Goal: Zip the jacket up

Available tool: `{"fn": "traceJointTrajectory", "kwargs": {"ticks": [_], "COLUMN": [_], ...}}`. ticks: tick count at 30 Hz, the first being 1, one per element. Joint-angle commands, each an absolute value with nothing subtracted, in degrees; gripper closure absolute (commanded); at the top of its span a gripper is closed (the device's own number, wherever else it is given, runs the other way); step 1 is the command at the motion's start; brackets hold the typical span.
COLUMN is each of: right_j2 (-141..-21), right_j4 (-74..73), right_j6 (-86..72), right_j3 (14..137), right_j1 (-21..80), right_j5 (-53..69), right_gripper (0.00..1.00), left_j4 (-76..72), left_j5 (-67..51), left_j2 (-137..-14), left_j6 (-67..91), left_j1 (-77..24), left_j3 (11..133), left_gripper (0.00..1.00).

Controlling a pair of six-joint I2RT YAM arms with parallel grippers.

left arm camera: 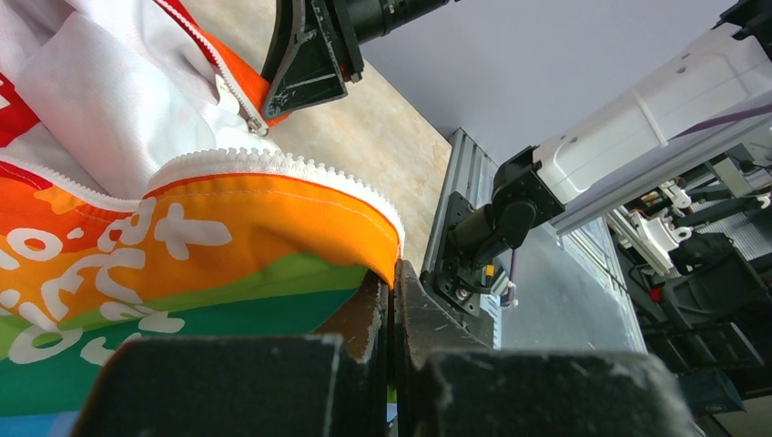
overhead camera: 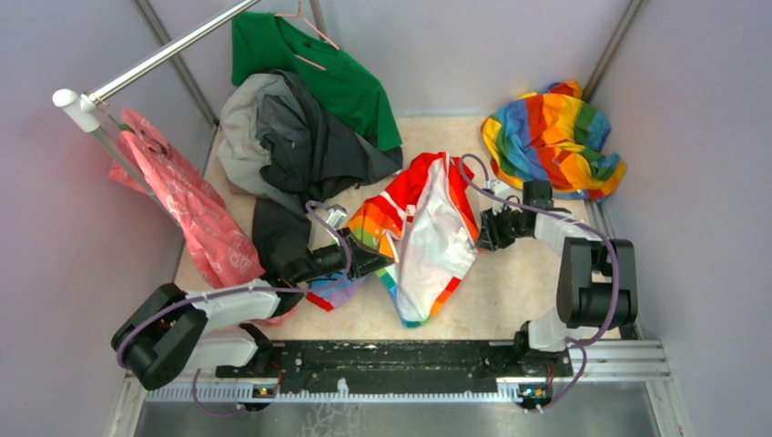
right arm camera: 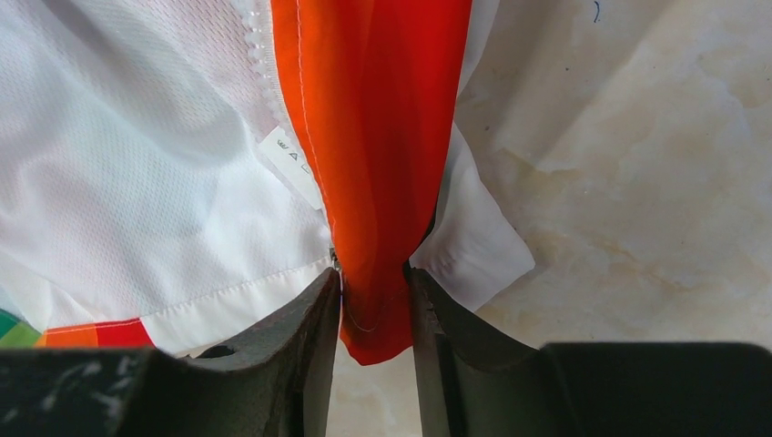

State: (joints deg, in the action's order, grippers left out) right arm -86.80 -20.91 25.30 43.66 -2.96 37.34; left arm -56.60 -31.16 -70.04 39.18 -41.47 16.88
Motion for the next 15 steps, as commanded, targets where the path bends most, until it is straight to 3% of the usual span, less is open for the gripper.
{"fn": "traceJointTrajectory", "kwargs": {"ticks": [1,5,11,15], "right_j2": [-87.16,-87.37,-87.46,-85.56], "right_j4": [-19.03,-18.81,-20.62,-26.8], "right_j6": [24.59,24.35,24.1,28.14], "right_j3": [46.58,46.74,48.81,51.22], "right_j1": [-2.15,-1.96,-1.85,-1.85], "right_j5": [37.7,37.7,39.12,45.23], "right_gripper": [0.66,0.71,1.0,1.0], "left_j4": [-59.33,-59.39,-59.83,-60.38], "left_j5": [-31.99,-31.9,-31.85,-32.22], "left_j2": [-70.28,-70.18,-70.74,-71.3], "left_j6": [39.13,39.11,38.96,38.21], "left_j1": [-41.31,-41.31,-41.36,-41.32], "left_j3": [16.13,16.06,16.13,16.71], "left_gripper": [1.0,1.0,1.0,1.0]}}
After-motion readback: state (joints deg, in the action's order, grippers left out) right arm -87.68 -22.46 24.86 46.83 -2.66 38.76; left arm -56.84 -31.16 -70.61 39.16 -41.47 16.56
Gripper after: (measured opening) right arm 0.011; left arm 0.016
